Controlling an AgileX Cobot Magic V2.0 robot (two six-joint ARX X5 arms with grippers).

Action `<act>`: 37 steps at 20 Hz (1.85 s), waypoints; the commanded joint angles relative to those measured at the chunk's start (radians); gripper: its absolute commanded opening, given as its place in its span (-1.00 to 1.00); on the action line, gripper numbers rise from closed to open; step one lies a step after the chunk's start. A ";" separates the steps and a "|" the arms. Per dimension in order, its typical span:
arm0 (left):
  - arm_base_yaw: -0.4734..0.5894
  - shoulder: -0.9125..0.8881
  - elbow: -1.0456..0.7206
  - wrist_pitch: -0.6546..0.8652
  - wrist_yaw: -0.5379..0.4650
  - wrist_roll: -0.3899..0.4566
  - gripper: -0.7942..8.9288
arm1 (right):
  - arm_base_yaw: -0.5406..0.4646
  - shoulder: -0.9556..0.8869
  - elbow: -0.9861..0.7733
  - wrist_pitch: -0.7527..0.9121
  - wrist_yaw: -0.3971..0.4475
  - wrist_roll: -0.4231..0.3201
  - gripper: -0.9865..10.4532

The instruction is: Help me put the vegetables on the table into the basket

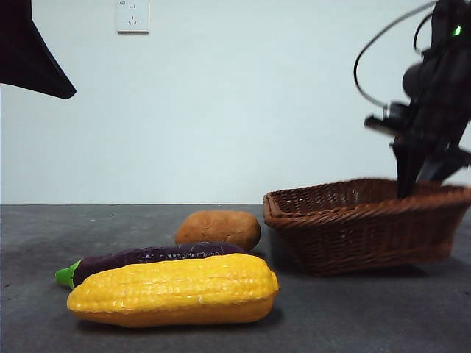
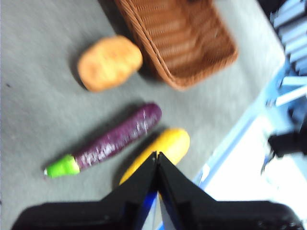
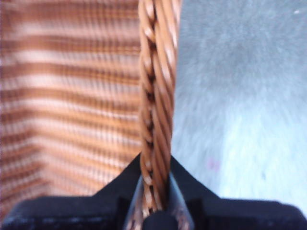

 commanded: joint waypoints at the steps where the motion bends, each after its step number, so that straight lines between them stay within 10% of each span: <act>1: -0.047 0.002 0.032 -0.055 -0.048 0.080 -0.79 | -0.005 -0.088 0.032 -0.019 -0.003 -0.034 -0.85; 8: -0.352 0.010 0.083 -0.267 -0.262 0.327 0.41 | -0.005 -0.257 0.043 -0.101 -0.002 -0.068 -0.85; 19: -0.684 0.198 0.083 -0.074 -0.505 0.386 0.41 | -0.005 -0.264 0.043 -0.136 -0.002 -0.075 -0.85; 37: -0.703 0.508 0.083 0.115 -0.594 0.397 0.38 | -0.004 -0.264 0.043 -0.146 -0.005 -0.085 -0.85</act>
